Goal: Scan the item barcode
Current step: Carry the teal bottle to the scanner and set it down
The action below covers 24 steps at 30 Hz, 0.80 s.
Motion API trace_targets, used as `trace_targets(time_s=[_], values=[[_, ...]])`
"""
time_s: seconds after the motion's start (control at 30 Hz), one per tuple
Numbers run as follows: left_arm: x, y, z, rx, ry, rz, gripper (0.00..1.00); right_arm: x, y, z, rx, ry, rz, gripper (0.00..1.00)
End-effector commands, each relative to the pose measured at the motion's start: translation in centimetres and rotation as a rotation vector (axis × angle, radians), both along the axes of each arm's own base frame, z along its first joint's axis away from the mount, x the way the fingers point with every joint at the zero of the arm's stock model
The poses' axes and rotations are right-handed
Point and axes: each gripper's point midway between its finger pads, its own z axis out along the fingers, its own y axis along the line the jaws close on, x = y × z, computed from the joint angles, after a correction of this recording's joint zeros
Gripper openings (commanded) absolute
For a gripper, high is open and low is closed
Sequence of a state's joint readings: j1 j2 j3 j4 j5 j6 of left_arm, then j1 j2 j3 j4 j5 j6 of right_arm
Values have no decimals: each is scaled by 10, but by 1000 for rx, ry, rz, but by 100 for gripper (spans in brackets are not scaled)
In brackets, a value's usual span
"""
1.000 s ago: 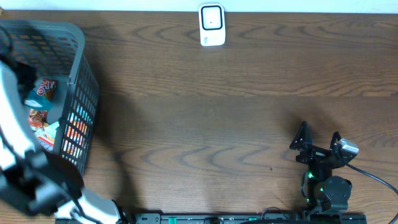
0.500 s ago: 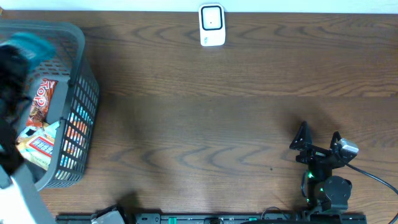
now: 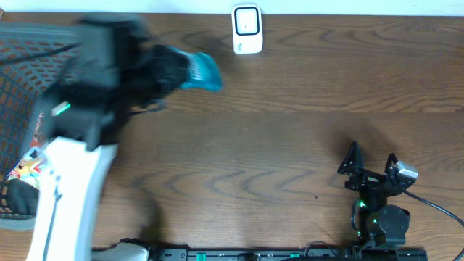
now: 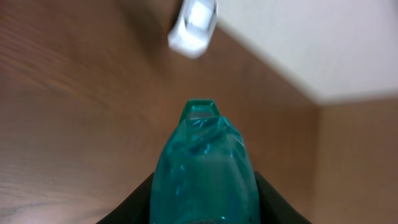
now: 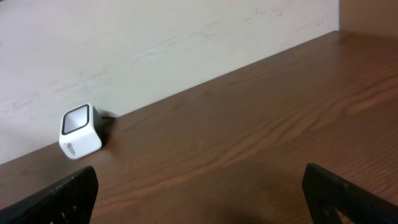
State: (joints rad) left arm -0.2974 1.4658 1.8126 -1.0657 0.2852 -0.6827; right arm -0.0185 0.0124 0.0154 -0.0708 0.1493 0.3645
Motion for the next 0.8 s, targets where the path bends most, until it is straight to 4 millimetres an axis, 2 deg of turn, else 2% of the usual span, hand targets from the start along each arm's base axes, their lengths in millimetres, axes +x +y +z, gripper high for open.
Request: trace_targets(time_s=[0.0,0.17,0.27,0.3,0.33,0.5,0.77], values=[[11,-35,-42,160,24,-163,26,0,-3,-1,13,-2,-12,99],[16,-83,-116,321,123,-382,26,0,-3,-1,13,-2,-12,99],[16,-98,-150,382,176,-447,26,0,-3,-1,13,-2,-12,99],[16,-104,-170,429,201,-485,26,0,-3,-1,13,-2,-12,99],[16,-105,-178,450,210,-503,26,0,-3,-1,13,-2,-13,99],[14,-113,-205,509,236,-592,26,0,-3,-1,13,-2,-12,99],[25,-116,-224,542,230,-585,27,0,-3,-1,13,-2,-12,99]])
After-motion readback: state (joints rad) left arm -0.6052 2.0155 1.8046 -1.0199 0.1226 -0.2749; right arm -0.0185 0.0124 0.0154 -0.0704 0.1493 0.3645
